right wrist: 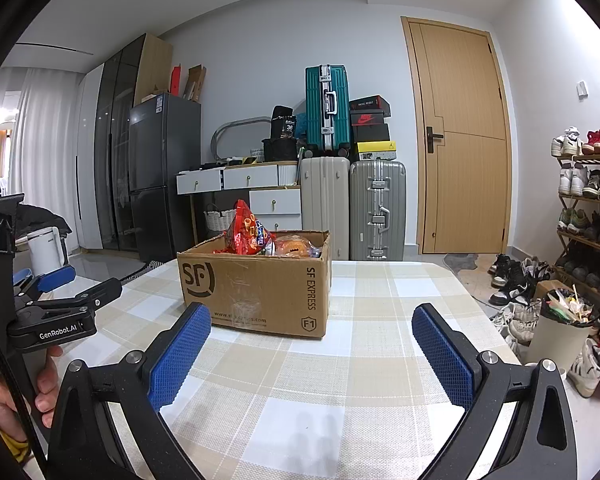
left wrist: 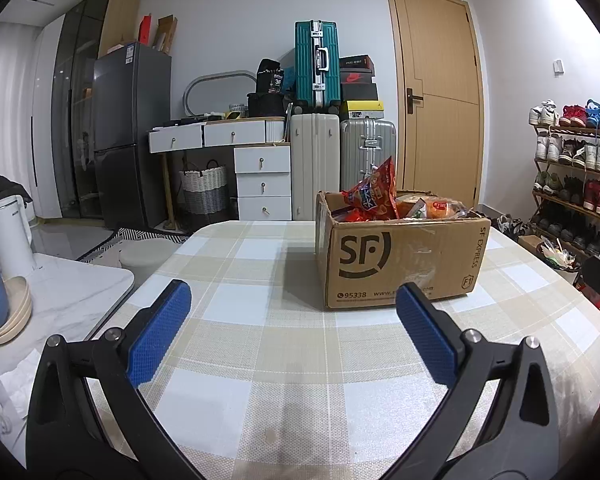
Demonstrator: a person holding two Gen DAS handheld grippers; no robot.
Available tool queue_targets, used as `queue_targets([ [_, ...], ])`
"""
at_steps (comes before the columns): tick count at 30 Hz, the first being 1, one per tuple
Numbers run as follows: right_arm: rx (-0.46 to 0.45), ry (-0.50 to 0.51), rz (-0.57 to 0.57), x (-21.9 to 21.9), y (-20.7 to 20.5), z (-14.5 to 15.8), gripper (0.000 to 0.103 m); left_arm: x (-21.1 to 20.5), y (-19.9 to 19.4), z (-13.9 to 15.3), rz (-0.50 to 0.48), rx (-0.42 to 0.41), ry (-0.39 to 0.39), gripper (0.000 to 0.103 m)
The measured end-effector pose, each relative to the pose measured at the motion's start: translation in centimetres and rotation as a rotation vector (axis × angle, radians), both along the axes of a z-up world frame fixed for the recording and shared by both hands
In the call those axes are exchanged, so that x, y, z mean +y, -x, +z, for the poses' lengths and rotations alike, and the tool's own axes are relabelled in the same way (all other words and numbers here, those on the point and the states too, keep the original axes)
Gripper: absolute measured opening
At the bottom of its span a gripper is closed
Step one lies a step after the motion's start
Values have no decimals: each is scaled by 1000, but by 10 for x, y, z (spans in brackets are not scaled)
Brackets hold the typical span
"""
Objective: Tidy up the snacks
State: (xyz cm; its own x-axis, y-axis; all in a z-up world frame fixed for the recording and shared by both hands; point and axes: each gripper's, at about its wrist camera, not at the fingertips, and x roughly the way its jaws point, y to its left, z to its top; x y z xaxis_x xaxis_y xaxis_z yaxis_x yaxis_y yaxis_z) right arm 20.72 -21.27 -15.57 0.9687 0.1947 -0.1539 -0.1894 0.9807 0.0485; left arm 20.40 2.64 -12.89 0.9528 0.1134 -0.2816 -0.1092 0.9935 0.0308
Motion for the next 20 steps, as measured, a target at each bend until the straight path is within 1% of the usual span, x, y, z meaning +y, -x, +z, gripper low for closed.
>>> queue_targets([
  [3, 0, 0, 0, 0, 0, 0, 102, -1, -1, -2, -14, -2, 2, 102],
  [10, 1, 0, -1, 0, 0, 0, 102, -1, -4, -7, 5, 3, 5, 102],
  [20, 2, 0, 0, -1, -1, 0, 102, 4, -4, -10, 0, -3, 27, 102],
])
